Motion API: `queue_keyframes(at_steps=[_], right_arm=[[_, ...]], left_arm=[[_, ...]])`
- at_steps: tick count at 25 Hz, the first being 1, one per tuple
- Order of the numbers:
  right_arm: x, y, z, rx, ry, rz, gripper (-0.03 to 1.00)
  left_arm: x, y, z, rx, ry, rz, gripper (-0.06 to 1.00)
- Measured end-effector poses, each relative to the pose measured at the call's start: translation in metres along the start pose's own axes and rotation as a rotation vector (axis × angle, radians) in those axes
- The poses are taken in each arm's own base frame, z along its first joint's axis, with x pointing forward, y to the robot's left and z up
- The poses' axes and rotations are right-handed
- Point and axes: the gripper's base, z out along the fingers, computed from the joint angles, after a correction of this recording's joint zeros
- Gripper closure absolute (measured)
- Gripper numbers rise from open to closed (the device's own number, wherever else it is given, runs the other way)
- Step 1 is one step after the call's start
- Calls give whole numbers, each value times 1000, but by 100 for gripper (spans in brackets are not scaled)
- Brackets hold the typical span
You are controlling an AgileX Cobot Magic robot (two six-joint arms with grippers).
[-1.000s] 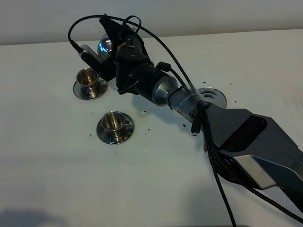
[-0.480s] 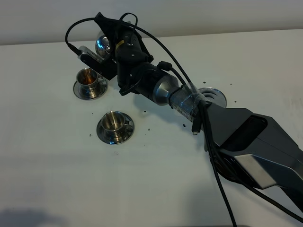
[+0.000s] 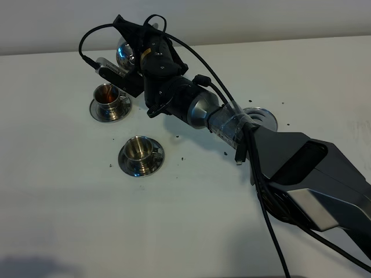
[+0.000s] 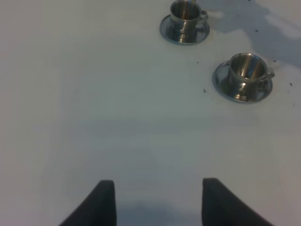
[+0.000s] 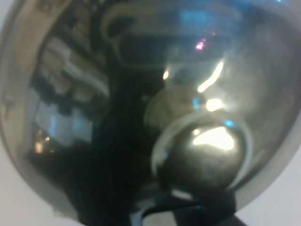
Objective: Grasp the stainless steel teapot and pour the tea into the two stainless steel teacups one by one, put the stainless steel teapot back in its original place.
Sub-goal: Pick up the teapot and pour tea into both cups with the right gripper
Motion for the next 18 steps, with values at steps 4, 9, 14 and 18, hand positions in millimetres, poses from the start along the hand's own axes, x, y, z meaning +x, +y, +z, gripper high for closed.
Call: queue_keyframes(at_steps=[4, 9, 14, 18], right_arm=[[0, 0, 0, 1, -1, -1, 79], [0, -1, 0, 6, -1, -6, 79], [0, -1, 0, 15, -4, -12, 79], [0, -2, 0, 22, -2, -25, 79]], left_arm=[[0, 0, 0, 0, 0, 1, 49], [0, 0, 0, 0, 0, 1, 49], [0, 0, 0, 0, 0, 1, 49], [0, 0, 0, 0, 0, 1, 49]])
